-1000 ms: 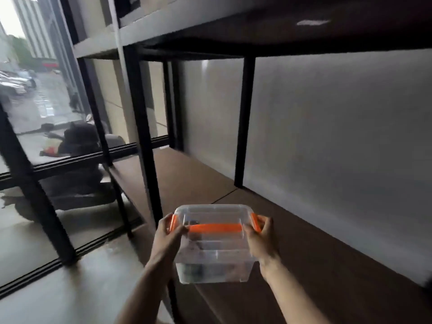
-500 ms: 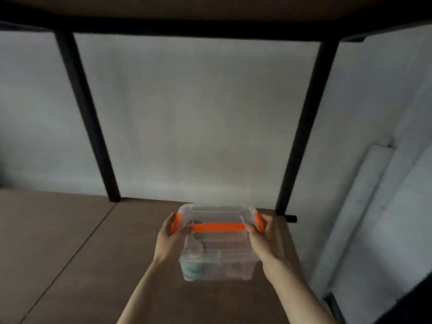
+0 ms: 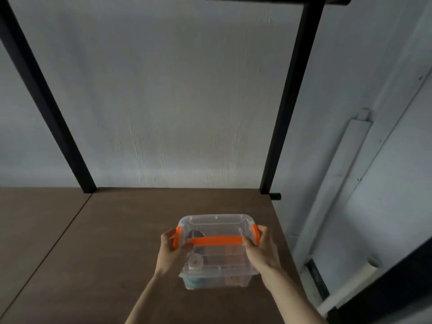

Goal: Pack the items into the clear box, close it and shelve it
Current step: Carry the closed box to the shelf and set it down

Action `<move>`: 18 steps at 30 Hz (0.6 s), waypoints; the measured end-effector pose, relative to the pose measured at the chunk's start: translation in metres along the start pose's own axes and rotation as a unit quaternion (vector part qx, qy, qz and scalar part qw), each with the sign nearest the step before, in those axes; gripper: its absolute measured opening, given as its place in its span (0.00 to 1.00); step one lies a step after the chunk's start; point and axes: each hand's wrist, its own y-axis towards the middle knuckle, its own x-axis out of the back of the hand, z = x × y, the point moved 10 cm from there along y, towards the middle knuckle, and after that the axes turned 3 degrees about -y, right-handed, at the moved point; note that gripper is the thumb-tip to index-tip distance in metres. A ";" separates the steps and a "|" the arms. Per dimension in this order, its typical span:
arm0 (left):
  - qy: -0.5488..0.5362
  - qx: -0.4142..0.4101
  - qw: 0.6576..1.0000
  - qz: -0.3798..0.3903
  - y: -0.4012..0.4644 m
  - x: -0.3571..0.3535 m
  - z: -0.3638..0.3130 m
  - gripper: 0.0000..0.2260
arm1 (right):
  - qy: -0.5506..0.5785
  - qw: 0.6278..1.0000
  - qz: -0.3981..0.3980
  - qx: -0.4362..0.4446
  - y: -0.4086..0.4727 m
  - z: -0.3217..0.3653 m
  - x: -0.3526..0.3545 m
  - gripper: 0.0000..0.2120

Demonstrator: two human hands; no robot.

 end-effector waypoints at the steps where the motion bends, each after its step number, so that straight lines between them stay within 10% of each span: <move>1: 0.010 0.016 1.000 -0.001 0.002 0.001 0.016 0.13 | -0.009 1.000 0.004 -0.006 -0.001 -0.007 -0.005 0.22; 7: 0.058 0.088 0.994 -0.022 0.019 0.011 0.113 0.31 | -0.081 0.996 0.029 -0.014 -0.006 -0.038 -0.035 0.26; 18: 0.110 0.098 0.989 -0.023 -0.020 0.006 0.078 0.27 | -0.138 0.990 0.014 0.009 -0.013 -0.045 -0.049 0.31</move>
